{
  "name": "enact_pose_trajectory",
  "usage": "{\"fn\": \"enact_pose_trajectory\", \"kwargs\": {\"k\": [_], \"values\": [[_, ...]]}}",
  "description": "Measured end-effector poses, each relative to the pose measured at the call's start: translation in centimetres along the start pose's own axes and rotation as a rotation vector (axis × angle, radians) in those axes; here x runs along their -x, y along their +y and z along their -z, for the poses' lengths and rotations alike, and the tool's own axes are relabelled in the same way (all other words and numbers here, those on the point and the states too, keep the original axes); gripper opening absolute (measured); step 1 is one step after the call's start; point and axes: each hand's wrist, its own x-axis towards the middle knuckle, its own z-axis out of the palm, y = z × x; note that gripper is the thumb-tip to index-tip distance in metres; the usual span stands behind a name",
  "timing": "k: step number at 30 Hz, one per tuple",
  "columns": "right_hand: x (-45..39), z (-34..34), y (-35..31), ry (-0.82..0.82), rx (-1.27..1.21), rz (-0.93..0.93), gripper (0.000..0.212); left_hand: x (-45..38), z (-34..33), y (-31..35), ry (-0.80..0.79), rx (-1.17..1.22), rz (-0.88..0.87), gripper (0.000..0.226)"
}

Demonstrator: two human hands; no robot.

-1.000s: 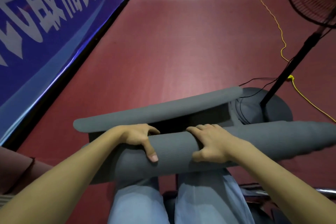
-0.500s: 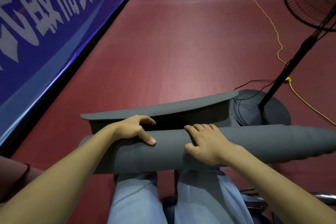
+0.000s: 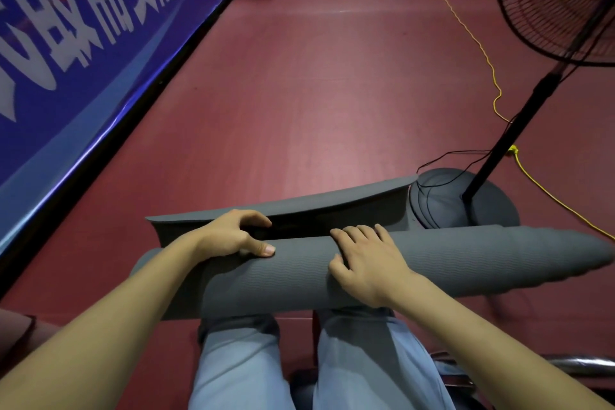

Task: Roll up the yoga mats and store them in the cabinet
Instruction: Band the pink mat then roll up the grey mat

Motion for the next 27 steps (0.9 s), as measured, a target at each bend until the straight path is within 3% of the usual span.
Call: {"fn": "enact_pose_trajectory", "kwargs": {"k": [5, 8, 10, 13, 16, 18, 21, 24, 27], "values": [[-0.8, -0.3, -0.4, 0.063, 0.036, -0.042, 0.082, -0.1, -0.1, 0.6, 0.103, 0.011, -0.029, 0.017], [-1.3, -0.4, -0.6, 0.088, 0.049, -0.066, 0.079, 0.6, -0.3, 1.0, 0.133, -0.137, -0.060, 0.004], [-1.5, -0.5, -0.5, 0.098, 0.048, -0.072, 0.076, 1.2, -0.4, 1.1, 0.109, -0.208, -0.056, 0.022], [-2.1, -0.5, -0.2, 0.114, 0.050, -0.086, 0.073, 1.8, -0.6, 0.7, -0.021, -0.280, -0.018, 0.094], [-3.2, -0.2, -0.6, 0.107, 0.039, -0.101, 0.074, 2.1, -1.4, 0.2, -0.071, -0.548, -0.021, 0.138], [-3.9, 0.0, -0.8, 0.108, 0.033, -0.109, 0.071, 2.0, -1.9, 0.3, -0.054, -0.682, -0.018, 0.147], [-4.3, 0.2, -0.8, 0.112, 0.017, -0.121, 0.060, 2.0, -2.2, 0.8, -0.033, -0.703, 0.006, 0.148], [-3.9, 0.6, -0.4, 0.122, -0.009, -0.125, 0.047, 2.6, -2.2, 1.3, -0.015, -0.722, 0.014, 0.138], [-3.4, 1.4, 0.0, 0.036, -0.072, -0.143, 0.048, 3.3, -2.1, 2.4, -0.062, -0.663, 0.045, 0.126]]}}
